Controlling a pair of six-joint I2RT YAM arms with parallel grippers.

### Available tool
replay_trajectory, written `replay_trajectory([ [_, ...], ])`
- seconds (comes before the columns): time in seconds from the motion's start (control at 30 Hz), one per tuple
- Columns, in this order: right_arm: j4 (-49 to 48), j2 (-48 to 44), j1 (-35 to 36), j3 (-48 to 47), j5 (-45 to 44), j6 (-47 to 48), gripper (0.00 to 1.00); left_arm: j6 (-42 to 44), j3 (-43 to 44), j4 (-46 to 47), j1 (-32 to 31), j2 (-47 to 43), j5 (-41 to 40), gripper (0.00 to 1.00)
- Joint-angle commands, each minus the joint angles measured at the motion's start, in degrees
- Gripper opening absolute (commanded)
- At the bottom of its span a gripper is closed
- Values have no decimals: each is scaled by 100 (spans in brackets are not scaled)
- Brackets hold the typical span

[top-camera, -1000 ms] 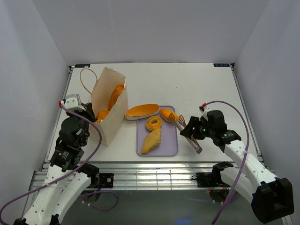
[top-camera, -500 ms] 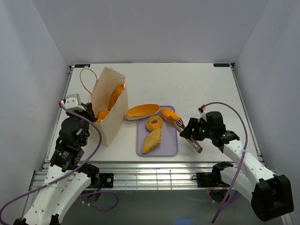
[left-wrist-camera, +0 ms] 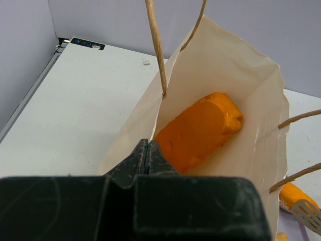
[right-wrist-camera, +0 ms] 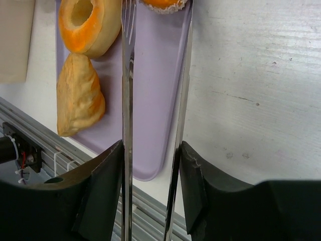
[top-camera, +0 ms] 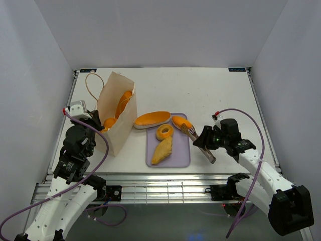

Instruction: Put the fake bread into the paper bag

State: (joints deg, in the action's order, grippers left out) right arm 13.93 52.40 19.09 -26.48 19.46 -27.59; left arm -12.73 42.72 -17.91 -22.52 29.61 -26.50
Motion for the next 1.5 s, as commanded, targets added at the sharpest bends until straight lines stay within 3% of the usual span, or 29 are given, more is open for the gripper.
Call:
replay_trajectory([
  [0.0, -251, -28, -11, -323, 110, 158, 49, -36, -53, -37, -24, -16, 84, 0],
  [0.8, 680, -450, -20, -1676, -30, 764, 43, -28, -53, -37, -24, -60, 49, 0],
  [1.1, 637, -143, -20, -2914, 128, 914, 43, -28, -53, -54, -24, -95, -57, 0],
  [1.47, 321, 920, 314, -4672, 515, 835, 43, -19, -62, -46, -24, -86, -57, 0],
])
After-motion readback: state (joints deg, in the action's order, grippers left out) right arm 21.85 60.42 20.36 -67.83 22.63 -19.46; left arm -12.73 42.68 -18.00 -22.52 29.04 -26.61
